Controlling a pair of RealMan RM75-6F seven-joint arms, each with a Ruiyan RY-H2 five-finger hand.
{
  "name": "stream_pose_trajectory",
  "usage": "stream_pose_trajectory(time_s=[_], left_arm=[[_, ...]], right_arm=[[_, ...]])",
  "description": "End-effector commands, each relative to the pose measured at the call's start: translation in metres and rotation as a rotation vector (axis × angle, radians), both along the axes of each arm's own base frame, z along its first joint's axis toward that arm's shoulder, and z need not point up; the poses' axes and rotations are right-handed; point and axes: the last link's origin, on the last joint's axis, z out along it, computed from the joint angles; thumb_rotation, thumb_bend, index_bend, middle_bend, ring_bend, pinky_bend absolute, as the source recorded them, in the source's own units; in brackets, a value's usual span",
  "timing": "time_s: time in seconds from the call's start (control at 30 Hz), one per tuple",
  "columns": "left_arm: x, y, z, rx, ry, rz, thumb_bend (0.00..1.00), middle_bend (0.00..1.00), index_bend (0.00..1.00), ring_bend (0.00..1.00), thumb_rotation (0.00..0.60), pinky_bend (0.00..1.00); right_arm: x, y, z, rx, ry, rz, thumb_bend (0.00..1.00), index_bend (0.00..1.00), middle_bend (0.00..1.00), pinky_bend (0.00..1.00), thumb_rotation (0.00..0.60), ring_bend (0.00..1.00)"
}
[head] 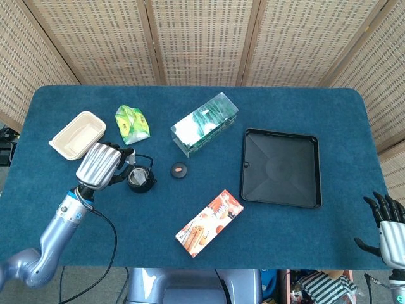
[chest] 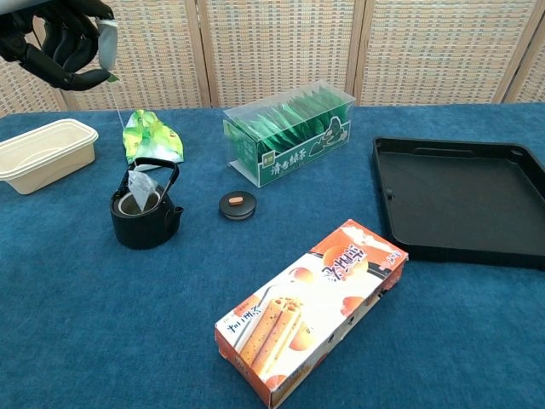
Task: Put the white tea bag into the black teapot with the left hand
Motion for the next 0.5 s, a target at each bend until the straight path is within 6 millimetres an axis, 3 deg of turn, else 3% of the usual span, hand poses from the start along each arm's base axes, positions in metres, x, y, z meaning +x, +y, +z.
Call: stream_pose_trajectory(time_s=[0.03,0.5], left_arm=[[0.000,0.003,-0.003,-0.004,0.019,0.002,0.42,0.75,0.67,0.67,0.600,0.64],[-0.016,0.005,-0.008,-0.016,0.061,0.054,0.42,0.75,0.67,0.67,0.600,0.64]], right_arm=[[0.000,0.000,0.000,0.000,0.000,-0.001,0.00,0.17,0.15,0.12,0.600,0.01],[0.000,0.001,0.000,-0.001,0.004,-0.012,0.00,0.17,0.15,0.12,0.600,0.01]])
